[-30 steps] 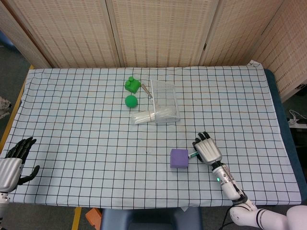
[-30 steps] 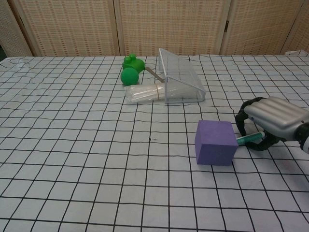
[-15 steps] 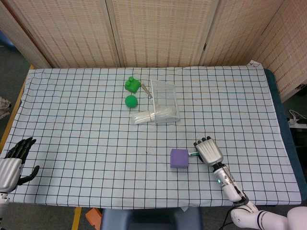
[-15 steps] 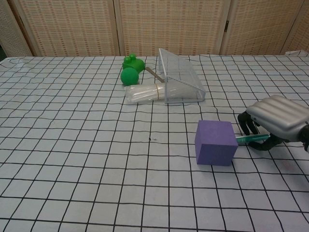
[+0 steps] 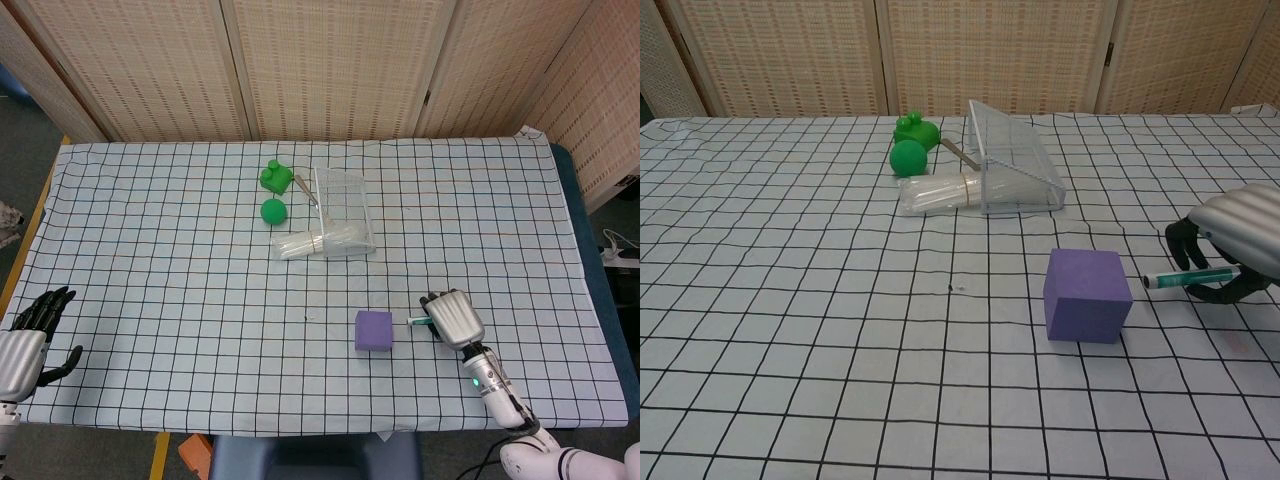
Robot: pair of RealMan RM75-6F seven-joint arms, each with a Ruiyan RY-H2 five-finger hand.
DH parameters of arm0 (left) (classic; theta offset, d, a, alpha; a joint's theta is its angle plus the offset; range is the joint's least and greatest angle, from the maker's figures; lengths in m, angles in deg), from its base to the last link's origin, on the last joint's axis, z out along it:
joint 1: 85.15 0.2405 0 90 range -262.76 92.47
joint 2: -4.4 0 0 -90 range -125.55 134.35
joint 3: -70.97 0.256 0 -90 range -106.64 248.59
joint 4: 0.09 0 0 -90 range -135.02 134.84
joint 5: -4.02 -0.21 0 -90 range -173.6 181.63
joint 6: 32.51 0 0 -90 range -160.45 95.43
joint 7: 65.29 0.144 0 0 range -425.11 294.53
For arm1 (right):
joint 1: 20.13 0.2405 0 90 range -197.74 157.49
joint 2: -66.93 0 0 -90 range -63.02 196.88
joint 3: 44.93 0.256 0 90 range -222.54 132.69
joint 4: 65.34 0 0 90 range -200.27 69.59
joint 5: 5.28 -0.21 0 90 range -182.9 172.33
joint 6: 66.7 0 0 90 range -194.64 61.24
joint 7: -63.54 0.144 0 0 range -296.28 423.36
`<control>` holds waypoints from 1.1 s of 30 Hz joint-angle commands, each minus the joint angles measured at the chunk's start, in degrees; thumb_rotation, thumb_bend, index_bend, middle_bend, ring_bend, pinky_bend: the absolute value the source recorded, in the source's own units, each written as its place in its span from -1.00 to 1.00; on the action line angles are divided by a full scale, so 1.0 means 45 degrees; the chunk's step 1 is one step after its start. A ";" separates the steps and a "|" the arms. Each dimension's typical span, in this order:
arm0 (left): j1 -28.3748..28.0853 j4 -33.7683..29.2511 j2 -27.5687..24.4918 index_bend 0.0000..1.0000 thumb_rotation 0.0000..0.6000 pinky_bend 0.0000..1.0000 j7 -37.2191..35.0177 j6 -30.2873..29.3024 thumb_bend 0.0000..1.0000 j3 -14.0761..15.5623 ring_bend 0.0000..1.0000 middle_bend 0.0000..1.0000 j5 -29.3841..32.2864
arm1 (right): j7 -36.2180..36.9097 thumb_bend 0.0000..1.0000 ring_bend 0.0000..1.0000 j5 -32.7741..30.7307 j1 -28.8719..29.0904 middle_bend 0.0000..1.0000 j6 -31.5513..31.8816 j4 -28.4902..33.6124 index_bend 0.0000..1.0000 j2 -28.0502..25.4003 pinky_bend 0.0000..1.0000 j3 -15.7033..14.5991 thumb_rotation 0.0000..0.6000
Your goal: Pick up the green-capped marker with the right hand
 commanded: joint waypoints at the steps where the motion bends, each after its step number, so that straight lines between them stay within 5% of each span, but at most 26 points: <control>1: -0.0012 -0.0017 0.0011 -1.00 1.00 -0.68 0.0036 0.0020 -0.20 0.0004 -1.00 -1.00 0.0000 | 0.0098 -0.35 0.28 -0.0137 -0.0254 0.58 -0.0113 0.0572 1.00 -0.0499 0.33 -0.0237 1.00; 10: -0.0024 -0.0053 -0.0034 -1.00 1.00 -0.68 0.0022 0.0060 -0.20 0.0060 -1.00 -1.00 -0.0064 | 0.0808 -0.32 0.29 -0.0953 -0.0510 0.58 -0.0644 0.1583 1.00 -0.0633 0.34 -0.0168 1.00; 33: 0.0068 0.0051 -0.0312 -1.00 1.00 -0.68 -0.0794 -0.0081 -0.20 0.0005 -1.00 -1.00 -0.0009 | -0.1737 -0.32 0.30 -0.2381 0.0948 0.58 -0.1579 0.2438 1.00 0.1256 0.35 0.0991 1.00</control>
